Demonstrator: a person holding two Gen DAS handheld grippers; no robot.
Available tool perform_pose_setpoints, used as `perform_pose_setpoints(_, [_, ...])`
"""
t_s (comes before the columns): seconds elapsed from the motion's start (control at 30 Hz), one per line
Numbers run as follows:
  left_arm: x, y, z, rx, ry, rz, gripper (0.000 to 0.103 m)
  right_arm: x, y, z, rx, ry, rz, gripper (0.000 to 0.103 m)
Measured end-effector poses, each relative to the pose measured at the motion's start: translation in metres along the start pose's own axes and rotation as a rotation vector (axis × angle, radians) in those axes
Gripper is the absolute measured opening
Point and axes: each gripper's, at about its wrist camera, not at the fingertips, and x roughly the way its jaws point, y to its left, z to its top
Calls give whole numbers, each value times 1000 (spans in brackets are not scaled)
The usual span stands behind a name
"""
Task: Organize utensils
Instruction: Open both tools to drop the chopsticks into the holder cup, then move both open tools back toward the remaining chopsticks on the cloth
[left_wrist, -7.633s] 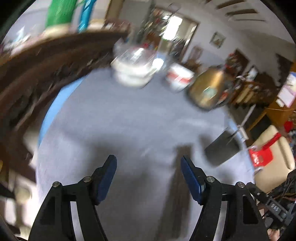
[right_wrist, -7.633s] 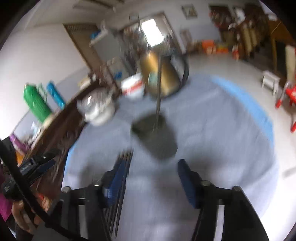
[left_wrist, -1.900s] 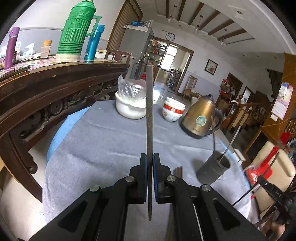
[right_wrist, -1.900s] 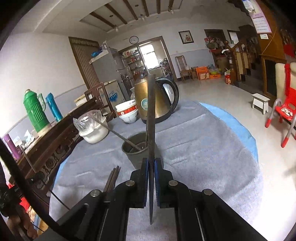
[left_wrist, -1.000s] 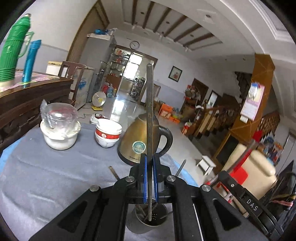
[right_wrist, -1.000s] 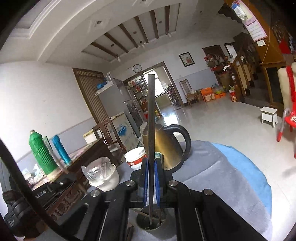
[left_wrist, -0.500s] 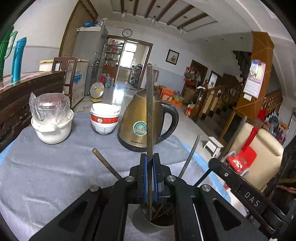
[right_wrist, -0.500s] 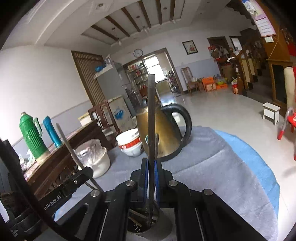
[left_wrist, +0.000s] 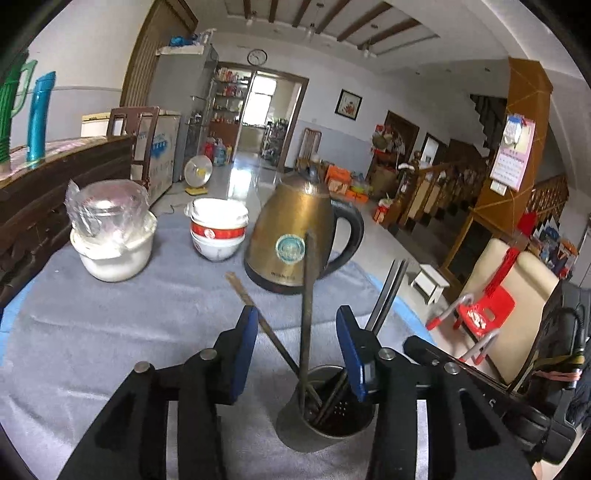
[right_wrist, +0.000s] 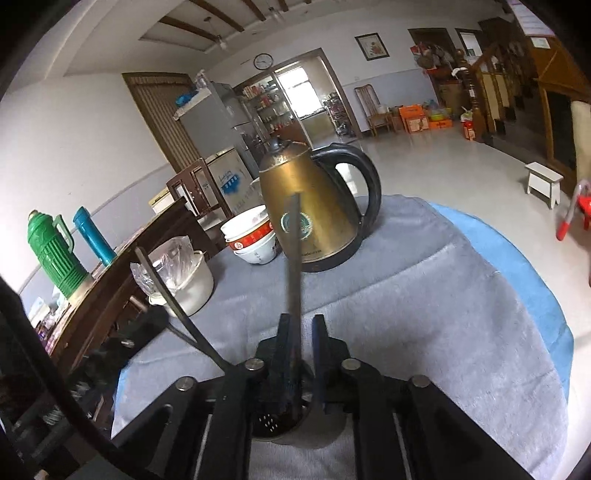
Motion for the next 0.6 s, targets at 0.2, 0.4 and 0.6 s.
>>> perform_pose_setpoints(0.2, [-47,21,-4,-20,-51,26,63,-42,-3,-5,27,-52,-9,50])
perform_pose_setpoints(0.4, [-78,62,-37,-38,21,134,70,-74,12,-43,-9,-37,-8,68])
perform_pose_setpoints(0.6, [-80,105,-83,-96,200,236,70,-61,33,-104,-43,138,-2,68])
